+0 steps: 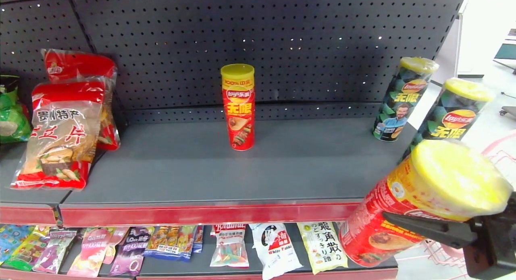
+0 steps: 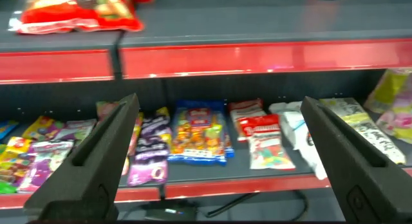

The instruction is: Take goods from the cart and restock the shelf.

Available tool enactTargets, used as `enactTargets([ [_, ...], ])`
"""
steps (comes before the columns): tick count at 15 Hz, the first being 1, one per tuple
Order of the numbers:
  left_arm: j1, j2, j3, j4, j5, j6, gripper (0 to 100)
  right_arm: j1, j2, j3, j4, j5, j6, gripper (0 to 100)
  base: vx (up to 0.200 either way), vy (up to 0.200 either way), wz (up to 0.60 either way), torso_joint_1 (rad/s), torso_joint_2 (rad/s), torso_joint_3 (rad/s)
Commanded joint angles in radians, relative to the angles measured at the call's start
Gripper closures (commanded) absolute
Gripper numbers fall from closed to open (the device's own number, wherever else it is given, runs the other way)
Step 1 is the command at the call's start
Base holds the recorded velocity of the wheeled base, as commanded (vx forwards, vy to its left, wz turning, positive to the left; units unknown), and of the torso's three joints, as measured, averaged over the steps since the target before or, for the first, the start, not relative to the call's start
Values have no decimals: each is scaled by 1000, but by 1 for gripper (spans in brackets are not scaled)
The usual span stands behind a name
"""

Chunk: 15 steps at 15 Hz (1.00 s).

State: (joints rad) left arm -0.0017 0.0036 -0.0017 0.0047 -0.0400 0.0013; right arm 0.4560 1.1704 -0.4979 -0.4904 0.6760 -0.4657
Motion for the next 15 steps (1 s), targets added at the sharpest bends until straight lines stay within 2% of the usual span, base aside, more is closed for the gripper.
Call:
enactTargets([
  [1,0,1,0,0,0,0,0,0,5,1,0,1,-1,100,0,0,0,0,0,0],
  [15,0,1,0,0,0,0,0,-2,-2,12,0,-1,-1,100,0,0,0,0,0,0],
])
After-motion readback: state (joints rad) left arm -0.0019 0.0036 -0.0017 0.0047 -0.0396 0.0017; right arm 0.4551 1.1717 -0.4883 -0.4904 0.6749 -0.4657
